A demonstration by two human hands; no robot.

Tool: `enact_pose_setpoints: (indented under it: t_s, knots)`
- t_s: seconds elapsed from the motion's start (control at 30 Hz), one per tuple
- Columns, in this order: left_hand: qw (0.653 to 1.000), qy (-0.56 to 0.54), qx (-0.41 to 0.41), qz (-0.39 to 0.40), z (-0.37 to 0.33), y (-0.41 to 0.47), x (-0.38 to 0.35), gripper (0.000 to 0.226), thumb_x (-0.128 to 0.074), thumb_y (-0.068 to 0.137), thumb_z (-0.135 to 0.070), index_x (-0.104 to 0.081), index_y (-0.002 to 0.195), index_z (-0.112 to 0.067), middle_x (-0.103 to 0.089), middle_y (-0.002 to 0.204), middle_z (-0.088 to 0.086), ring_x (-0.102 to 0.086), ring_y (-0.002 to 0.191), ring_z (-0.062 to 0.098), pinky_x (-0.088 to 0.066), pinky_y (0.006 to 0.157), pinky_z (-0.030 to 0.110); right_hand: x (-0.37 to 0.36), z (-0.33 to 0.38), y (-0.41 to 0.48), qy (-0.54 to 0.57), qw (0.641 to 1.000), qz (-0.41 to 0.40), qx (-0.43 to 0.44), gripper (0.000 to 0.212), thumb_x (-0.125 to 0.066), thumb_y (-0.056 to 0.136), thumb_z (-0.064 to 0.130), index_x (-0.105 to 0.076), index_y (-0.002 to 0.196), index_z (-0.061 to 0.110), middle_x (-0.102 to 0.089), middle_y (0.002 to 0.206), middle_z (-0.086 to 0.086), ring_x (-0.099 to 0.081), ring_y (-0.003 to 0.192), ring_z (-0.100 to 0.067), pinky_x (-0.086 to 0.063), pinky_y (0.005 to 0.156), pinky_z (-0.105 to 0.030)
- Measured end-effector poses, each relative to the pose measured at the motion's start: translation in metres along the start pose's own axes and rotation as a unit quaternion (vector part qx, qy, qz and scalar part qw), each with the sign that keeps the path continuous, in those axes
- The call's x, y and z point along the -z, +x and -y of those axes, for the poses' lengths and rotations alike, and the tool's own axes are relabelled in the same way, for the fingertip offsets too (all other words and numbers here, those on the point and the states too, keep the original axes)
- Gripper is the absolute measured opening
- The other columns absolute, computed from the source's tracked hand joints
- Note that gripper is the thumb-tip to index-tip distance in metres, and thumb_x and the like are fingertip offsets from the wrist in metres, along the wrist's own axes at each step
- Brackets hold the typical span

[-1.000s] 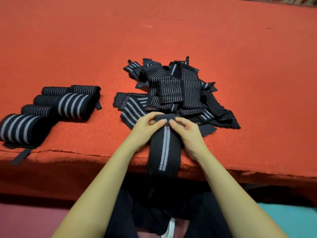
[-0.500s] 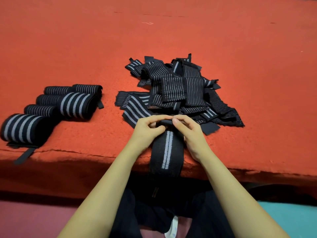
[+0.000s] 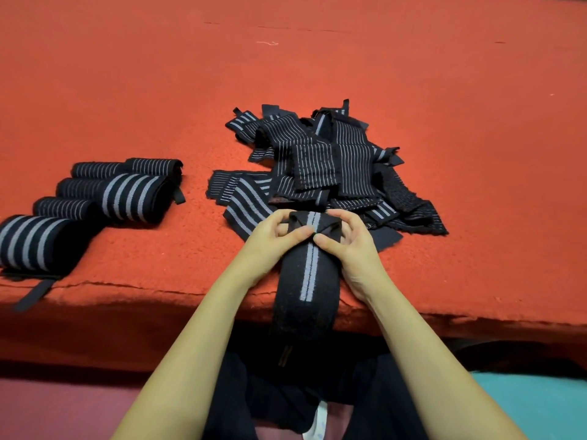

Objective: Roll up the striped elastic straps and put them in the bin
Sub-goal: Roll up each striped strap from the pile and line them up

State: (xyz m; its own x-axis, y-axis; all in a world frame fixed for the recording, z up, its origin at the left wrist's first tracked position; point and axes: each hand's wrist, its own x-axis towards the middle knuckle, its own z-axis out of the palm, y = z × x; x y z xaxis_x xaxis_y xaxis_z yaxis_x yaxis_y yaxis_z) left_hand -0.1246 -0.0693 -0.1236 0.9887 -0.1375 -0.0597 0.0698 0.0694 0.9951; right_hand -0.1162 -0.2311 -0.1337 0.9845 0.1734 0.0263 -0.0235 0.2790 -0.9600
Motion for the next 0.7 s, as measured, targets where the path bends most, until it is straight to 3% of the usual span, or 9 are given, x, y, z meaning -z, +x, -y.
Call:
enact_pose_setpoints:
  t_s: [0.2, 0.4, 0.53, 0.63, 0.7]
  knots:
    - [0.997, -0.022, -0.047, -0.052, -0.0001, -0.0045, -0.0013, 0.027, -0.068, 0.085, -0.008, -0.053, 0.106, -0.013, -0.073, 0.091, 0.009, -0.070, 0.083, 0.020, -0.056, 0.077, 0.033, -0.0067, 0.0025, -0.0015, -0.040, 0.999, 0.015, 0.000, 0.042, -0.066, 0.085, 0.002, -0.053, 0.125, 0.008, -0.072, 0.106, -0.007, -0.069, 0.096, -0.016, -0.054, 0.083, -0.026]
    - [0.999, 0.009, -0.036, 0.008, -0.0016, -0.0022, 0.0007, 0.045, -0.073, 0.076, -0.025, -0.054, 0.116, -0.015, -0.073, 0.092, 0.014, -0.069, 0.085, 0.024, -0.055, 0.082, 0.040, -0.0036, 0.0014, -0.0021, -0.072, 0.996, 0.010, 0.049, 0.036, -0.060, 0.087, -0.009, -0.055, 0.111, 0.017, -0.068, 0.102, -0.001, -0.066, 0.092, -0.008, -0.051, 0.077, -0.019]
    - [0.999, 0.000, -0.050, 0.012, 0.0003, -0.0009, 0.0007, 0.039, -0.076, 0.079, -0.019, -0.057, 0.114, -0.016, -0.071, 0.092, 0.020, -0.065, 0.084, 0.027, -0.052, 0.084, 0.045, -0.0015, 0.0000, -0.0010, -0.104, 0.992, 0.012, 0.071, 0.036, -0.060, 0.088, -0.006, -0.056, 0.111, 0.021, -0.065, 0.107, 0.002, -0.062, 0.097, -0.009, -0.049, 0.082, -0.021]
    - [0.995, 0.033, -0.094, -0.007, 0.0017, -0.0030, 0.0006, 0.031, -0.073, 0.080, -0.012, -0.061, 0.107, -0.022, -0.069, 0.099, -0.003, -0.064, 0.093, 0.015, -0.051, 0.087, 0.032, -0.0041, -0.0001, 0.0000, -0.069, 0.997, 0.013, 0.043, 0.026, -0.066, 0.088, 0.021, -0.058, 0.111, 0.017, -0.066, 0.106, -0.001, -0.062, 0.100, -0.010, -0.049, 0.089, -0.026]
    - [0.991, 0.063, -0.116, -0.002, 0.0016, -0.0045, -0.0001, 0.031, -0.071, 0.082, -0.004, -0.063, 0.104, -0.024, -0.067, 0.101, -0.011, -0.062, 0.098, 0.009, -0.046, 0.090, 0.024, -0.0052, 0.0013, 0.0013, -0.054, 0.998, 0.003, 0.027, 0.035, -0.065, 0.080, 0.043, -0.065, 0.104, 0.017, -0.067, 0.107, -0.005, -0.060, 0.106, -0.017, -0.046, 0.101, -0.039]
